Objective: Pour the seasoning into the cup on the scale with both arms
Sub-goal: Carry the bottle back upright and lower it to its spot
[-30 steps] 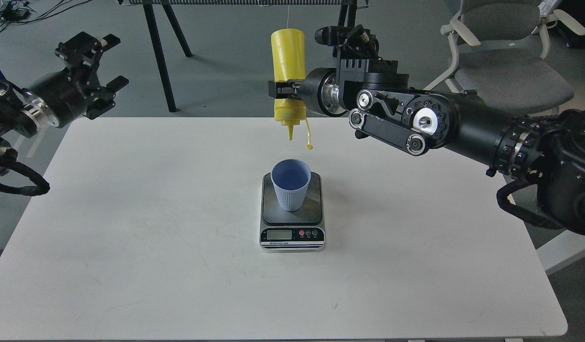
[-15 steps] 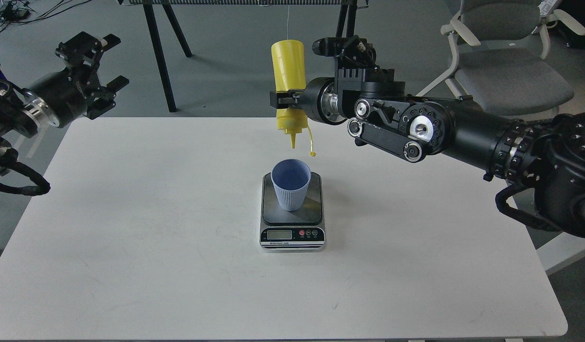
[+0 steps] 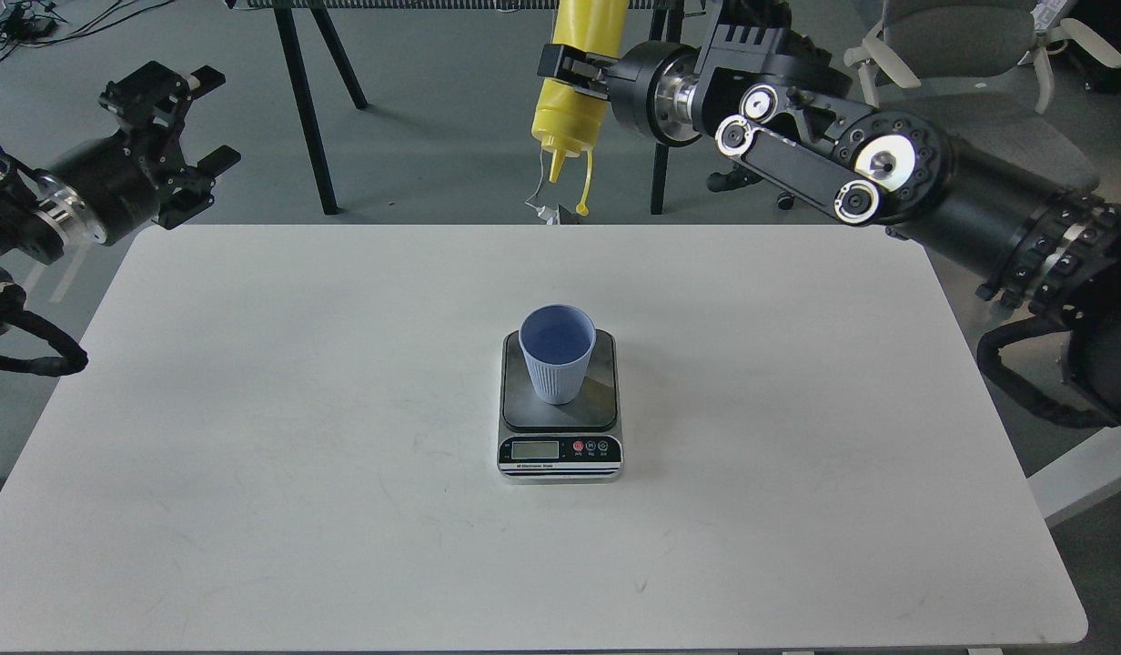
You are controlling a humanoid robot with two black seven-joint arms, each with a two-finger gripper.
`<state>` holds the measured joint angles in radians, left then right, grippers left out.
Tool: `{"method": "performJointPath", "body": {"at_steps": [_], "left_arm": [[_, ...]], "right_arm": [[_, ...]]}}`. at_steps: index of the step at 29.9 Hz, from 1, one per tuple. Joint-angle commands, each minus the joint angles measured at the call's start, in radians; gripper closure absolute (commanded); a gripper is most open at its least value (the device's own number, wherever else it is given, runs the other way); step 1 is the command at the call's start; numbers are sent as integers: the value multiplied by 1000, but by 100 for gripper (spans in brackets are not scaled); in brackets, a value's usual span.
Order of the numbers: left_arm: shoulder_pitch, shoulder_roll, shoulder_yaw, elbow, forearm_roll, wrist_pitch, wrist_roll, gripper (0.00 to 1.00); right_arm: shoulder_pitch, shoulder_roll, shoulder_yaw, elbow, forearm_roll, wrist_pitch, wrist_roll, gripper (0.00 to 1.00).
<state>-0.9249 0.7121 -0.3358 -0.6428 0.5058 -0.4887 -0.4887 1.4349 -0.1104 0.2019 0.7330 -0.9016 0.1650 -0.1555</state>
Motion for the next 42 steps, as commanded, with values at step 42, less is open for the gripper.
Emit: {"method": "performJointPath", "body": {"at_steps": [42], "left_arm": [[58, 9, 11, -9, 7, 0, 0, 1]], "right_arm": [[-1027, -617, 810, 190, 1891, 324, -46, 93]]}}
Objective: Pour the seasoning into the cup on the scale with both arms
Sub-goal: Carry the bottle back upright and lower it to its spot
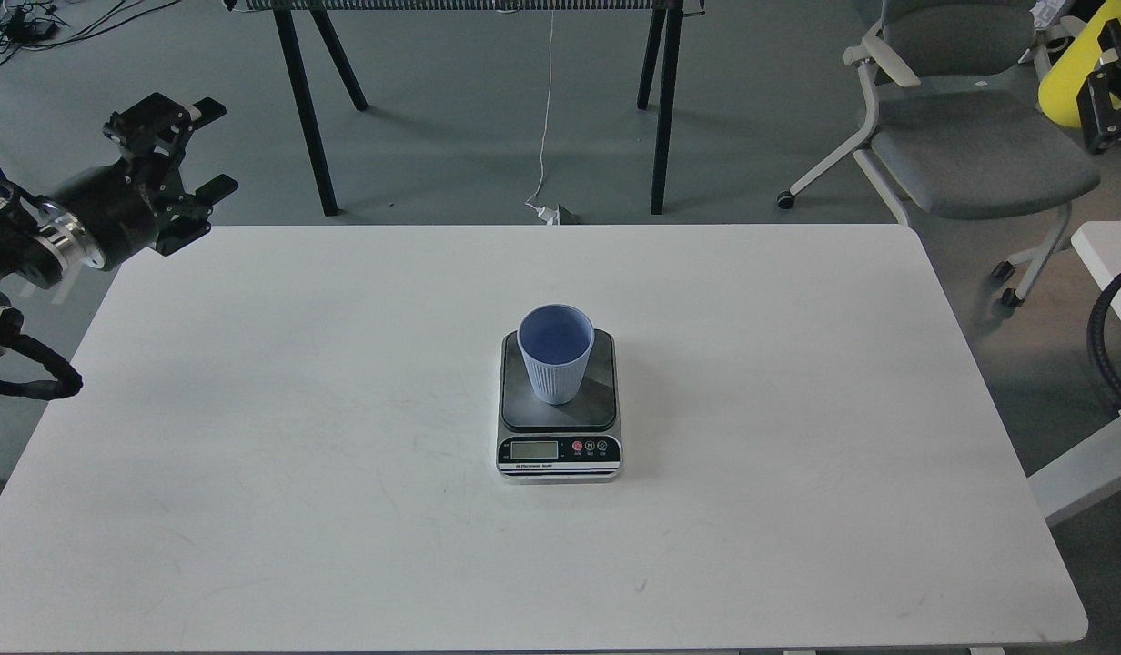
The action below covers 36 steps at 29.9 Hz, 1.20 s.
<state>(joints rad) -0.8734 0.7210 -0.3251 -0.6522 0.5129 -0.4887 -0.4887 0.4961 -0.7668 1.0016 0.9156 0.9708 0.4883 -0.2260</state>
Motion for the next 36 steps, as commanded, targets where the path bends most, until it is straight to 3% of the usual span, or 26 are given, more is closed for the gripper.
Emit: {"method": "performJointPath", "body": {"at_steps": [1, 18, 36], "left_arm": [[8, 0, 0, 0, -1, 0, 0, 1], [25, 3, 0, -1, 1, 0, 0, 1], [25, -2, 0, -1, 1, 0, 0, 1]], "right_arm": [[-112, 58, 15, 8, 17, 0, 33, 93], [-217, 380, 20, -52, -34, 0, 39, 92], [-218, 500, 5, -135, -116, 0, 39, 92]]}}
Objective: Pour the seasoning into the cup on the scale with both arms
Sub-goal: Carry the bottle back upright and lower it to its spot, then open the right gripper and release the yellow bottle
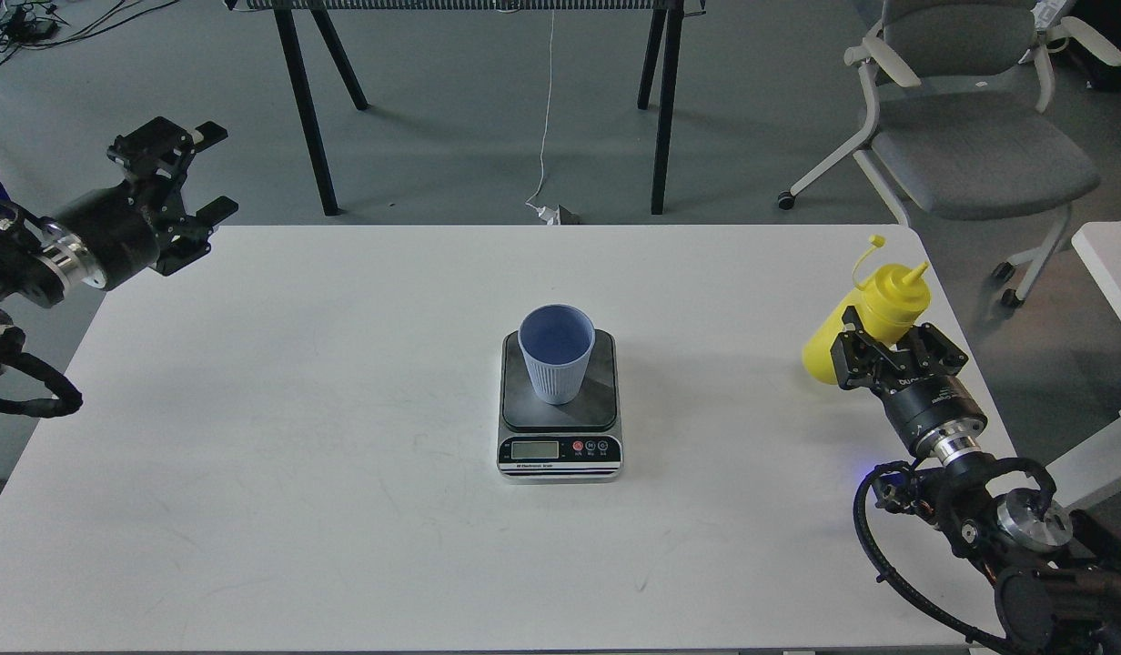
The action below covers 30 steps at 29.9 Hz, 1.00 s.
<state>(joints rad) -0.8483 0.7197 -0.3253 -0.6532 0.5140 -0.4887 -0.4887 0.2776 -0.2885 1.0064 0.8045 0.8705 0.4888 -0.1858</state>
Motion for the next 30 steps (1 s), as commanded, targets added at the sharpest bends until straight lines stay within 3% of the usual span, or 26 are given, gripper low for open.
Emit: {"method": "performJointPath", "body": {"at_steps": [1, 10, 18, 30], "left_arm": [[0, 0, 0, 0, 0, 0, 0, 1], [0, 0, 0, 0, 0, 0, 0, 1], [-2, 6, 0, 0, 0, 0, 0, 1], [-2, 7, 0, 1, 0, 0, 0, 1]], "right_arm": [[0, 26, -2, -27, -18, 0, -1, 92], [-6, 26, -14, -21, -50, 0, -1, 88], [-9, 26, -14, -21, -84, 0, 0, 69], [-44, 23, -14, -14, -93, 0, 0, 55]]}}
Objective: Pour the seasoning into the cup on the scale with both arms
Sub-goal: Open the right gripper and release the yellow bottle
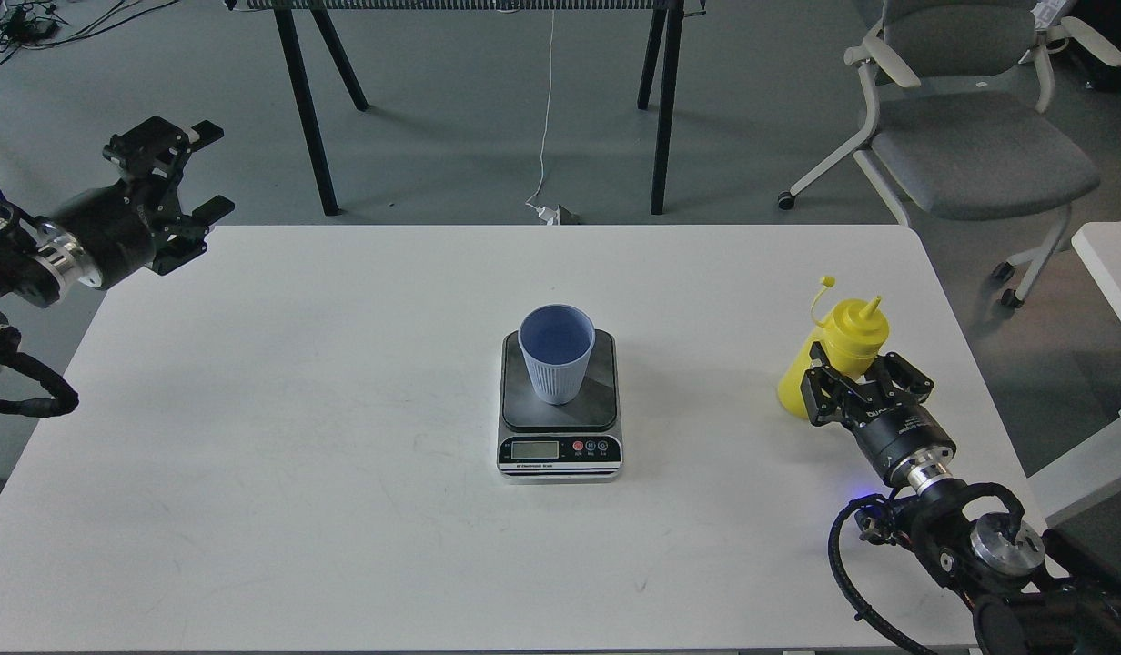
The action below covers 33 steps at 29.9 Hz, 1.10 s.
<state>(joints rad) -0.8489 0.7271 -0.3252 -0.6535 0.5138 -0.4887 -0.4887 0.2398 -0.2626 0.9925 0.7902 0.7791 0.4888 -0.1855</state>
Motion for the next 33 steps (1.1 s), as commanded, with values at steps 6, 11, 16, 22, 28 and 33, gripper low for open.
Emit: {"method": "performJointPath", "body": {"at_steps": [6, 11, 16, 22, 28, 33], "left_arm": [[-1, -2, 1, 0, 0, 0, 0, 1], [-1, -2, 0, 2, 0, 0, 0, 1], [1, -2, 2, 0, 0, 0, 0, 1], [-1, -6, 2, 2, 8, 0, 0, 1], [-4, -11, 2, 2, 15, 0, 0, 1], [-4, -12, 2, 2, 15, 0, 0, 1]], "right_arm": [[-17, -7, 2, 7, -11, 0, 0, 26], [-17, -12, 3, 23, -12, 0, 0, 4], [-22, -30, 3, 50, -15, 0, 0, 1], [-73, -67, 5, 125, -27, 0, 1, 1], [-128, -131, 6, 219, -26, 0, 4, 1], [-171, -167, 8, 256, -27, 0, 4, 1]]}}
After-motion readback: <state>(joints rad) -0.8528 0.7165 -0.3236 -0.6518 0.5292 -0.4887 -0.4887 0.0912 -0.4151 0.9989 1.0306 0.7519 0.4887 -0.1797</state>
